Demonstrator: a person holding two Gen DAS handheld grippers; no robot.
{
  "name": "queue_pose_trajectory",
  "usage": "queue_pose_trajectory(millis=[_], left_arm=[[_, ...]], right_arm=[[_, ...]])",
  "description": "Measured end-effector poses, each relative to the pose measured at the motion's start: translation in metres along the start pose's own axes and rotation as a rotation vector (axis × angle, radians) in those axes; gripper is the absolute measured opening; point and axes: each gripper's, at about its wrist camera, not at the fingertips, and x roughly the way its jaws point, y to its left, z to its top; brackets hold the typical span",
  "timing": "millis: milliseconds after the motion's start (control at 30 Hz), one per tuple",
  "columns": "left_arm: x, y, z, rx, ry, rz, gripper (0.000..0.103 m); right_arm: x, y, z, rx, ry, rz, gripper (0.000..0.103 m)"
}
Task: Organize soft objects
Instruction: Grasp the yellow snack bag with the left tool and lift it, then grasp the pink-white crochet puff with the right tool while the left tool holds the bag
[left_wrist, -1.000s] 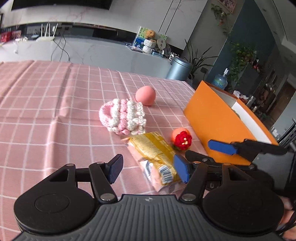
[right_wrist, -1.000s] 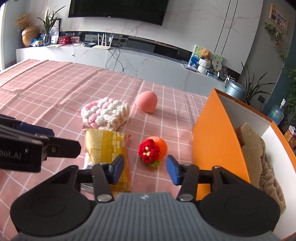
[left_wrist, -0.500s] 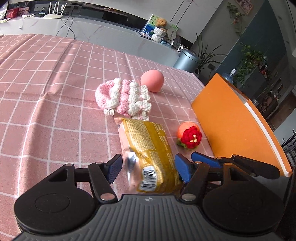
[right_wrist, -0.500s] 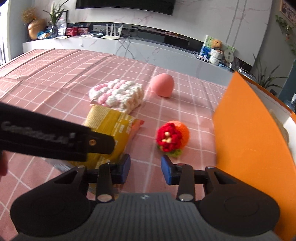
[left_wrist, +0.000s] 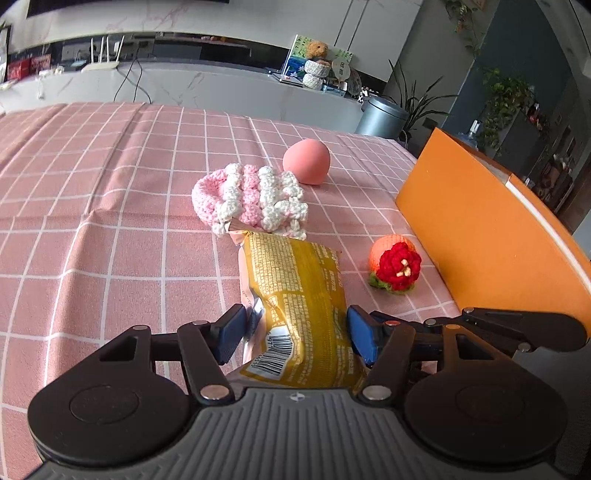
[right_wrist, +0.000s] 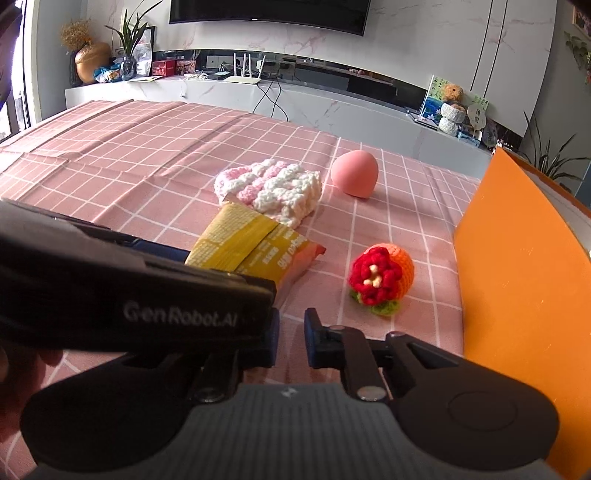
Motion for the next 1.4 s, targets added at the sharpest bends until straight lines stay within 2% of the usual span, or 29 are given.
queue_pose_trajectory(millis=[300, 433, 633, 700, 733, 833, 900, 967, 1100, 1167, 1233, 1400], left_arm=[[-0.004, -0.009, -0.005, 0.055, -0.037, 0.042, 0.052], [-0.01, -0.009, -0.005, 0.048, -0.046, 0.053, 0.052], [-0.03, -0.001, 0.0, 0.011, -0.088, 0.046, 0.052], [-0.037, 0.004, 0.003, 0.002, -0.107, 0.055, 0.052], [-0.04, 0.007, 0.005, -0.005, -0.118, 0.065, 0.052], [-0.046, 0.021, 0.013, -0.049, -0.143, 0.086, 0.052], [-0.049, 0.031, 0.019, -0.076, -0.16, 0.102, 0.052], [-0.05, 0.039, 0.025, -0.091, -0.176, 0.119, 0.052], [-0.043, 0.057, 0.033, -0.131, -0.184, 0.139, 0.052], [-0.038, 0.064, 0.034, -0.144, -0.184, 0.154, 0.052], [-0.035, 0.071, 0.034, -0.159, -0.184, 0.161, 0.052], [-0.027, 0.081, 0.032, -0.189, -0.171, 0.168, 0.052]], right_arm=[[-0.004, 0.001, 0.0, 0.001, -0.02, 0.027, 0.014], [-0.01, 0.002, 0.002, -0.006, -0.04, 0.039, 0.014], [-0.023, 0.0, 0.013, 0.017, -0.072, 0.058, 0.022], [-0.027, 0.001, 0.018, 0.018, -0.075, 0.074, 0.029], [-0.028, 0.001, 0.021, 0.018, -0.078, 0.073, 0.035], [-0.024, 0.003, 0.035, 0.006, -0.091, 0.067, 0.042], [-0.017, 0.004, 0.045, 0.005, -0.08, 0.073, 0.045], [-0.007, 0.005, 0.053, 0.009, -0.071, 0.082, 0.057], [0.011, 0.009, 0.065, -0.001, -0.067, 0.086, 0.063], [0.02, 0.009, 0.071, 0.002, -0.071, 0.087, 0.072], [0.03, 0.008, 0.075, 0.002, -0.069, 0.087, 0.076], [0.06, 0.005, 0.081, 0.012, -0.027, 0.098, 0.077]])
